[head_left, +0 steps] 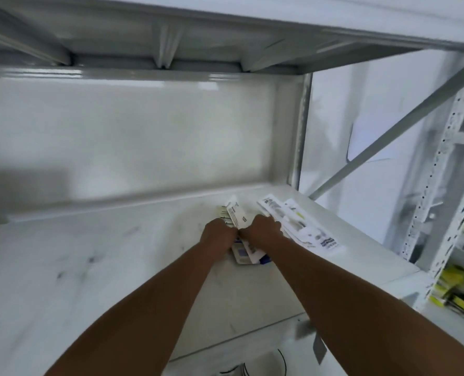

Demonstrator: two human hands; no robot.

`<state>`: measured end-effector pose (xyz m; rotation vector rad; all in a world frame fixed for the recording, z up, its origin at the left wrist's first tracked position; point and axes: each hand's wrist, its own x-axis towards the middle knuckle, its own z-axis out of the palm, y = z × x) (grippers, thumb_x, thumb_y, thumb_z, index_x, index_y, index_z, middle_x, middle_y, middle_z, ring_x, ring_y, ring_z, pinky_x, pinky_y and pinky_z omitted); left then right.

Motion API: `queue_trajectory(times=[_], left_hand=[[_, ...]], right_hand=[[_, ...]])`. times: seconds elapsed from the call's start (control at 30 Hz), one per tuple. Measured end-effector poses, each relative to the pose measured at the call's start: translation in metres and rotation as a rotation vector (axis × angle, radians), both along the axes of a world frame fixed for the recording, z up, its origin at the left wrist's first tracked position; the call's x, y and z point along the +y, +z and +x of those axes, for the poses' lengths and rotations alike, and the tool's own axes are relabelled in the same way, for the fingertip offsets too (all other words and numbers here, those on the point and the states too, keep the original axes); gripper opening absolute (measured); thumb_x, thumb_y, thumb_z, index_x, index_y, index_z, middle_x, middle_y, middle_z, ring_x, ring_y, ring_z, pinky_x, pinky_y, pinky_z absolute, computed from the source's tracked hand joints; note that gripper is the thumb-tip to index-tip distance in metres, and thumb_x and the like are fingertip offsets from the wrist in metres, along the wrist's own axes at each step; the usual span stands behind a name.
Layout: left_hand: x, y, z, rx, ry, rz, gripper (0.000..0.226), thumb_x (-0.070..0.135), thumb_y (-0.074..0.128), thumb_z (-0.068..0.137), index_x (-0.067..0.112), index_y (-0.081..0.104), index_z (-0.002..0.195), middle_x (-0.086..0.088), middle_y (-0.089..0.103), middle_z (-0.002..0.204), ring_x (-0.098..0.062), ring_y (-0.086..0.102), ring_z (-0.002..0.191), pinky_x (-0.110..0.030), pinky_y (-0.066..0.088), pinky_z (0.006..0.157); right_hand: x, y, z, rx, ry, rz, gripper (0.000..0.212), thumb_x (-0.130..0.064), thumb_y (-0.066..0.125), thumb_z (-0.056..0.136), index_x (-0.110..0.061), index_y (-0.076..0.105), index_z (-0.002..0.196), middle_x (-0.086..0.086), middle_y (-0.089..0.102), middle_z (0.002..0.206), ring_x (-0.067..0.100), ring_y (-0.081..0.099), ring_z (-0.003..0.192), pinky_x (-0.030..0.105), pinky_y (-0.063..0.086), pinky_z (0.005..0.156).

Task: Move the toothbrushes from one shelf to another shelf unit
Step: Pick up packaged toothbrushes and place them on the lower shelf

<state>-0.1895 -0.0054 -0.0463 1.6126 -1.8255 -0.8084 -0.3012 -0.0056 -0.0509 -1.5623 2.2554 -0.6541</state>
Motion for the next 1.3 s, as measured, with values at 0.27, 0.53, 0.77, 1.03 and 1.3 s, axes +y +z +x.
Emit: queue_trajectory(times=[0.27,0.53,0.77,1.03,1.3], left_hand=[[0.002,-0.007,0.008,0.183,0.129,-0.05,0.014,0.016,0.067,0.078,0.016,0.061,0.066,-0.006,0.07,0.082,-0.022,0.064,0.076,-0.03,0.047,0.068],[-0.005,-0.006,0.006,0.213,0.109,0.096,0.038,0.026,0.06,0.063,0.008,0.071,0.095,-0.011,0.074,0.092,-0.028,0.07,0.083,-0.029,0.053,0.072],[-0.01,-0.002,0.021,0.326,0.11,0.144,0.029,0.009,0.06,0.076,0.002,0.068,0.103,-0.018,0.073,0.102,-0.035,0.07,0.089,-0.046,0.057,0.087],[-0.012,-0.004,0.039,0.525,0.098,0.259,0.027,0.002,0.059,0.08,0.0,0.064,0.106,-0.021,0.071,0.105,-0.037,0.071,0.09,-0.052,0.056,0.088],[-0.008,-0.005,0.04,0.69,0.067,0.269,0.022,-0.005,0.052,0.084,0.004,0.064,0.1,-0.022,0.068,0.108,-0.039,0.068,0.096,-0.053,0.053,0.094]], right_hand=[[0.008,0.003,-0.007,-0.071,0.019,-0.058,0.017,-0.024,0.067,0.075,-0.013,0.058,0.084,0.004,0.06,0.074,0.021,0.062,0.072,0.024,0.047,0.058],[0.01,0.008,-0.008,-0.064,0.006,0.031,0.029,-0.024,0.072,0.076,-0.013,0.046,0.069,-0.001,0.048,0.065,0.019,0.057,0.074,0.025,0.045,0.06],[0.005,0.009,0.009,-0.037,-0.047,0.113,0.043,-0.046,0.074,0.068,-0.016,0.058,0.095,0.007,0.063,0.108,0.026,0.059,0.105,0.035,0.051,0.091],[0.001,0.015,0.018,-0.049,-0.062,0.188,0.041,-0.042,0.067,0.051,-0.017,0.058,0.082,0.007,0.069,0.091,0.026,0.066,0.093,0.037,0.054,0.088],[0.009,0.024,0.015,-0.099,0.005,0.133,0.048,-0.018,0.077,0.07,-0.004,0.057,0.111,0.014,0.065,0.112,0.028,0.066,0.101,0.034,0.056,0.08]])
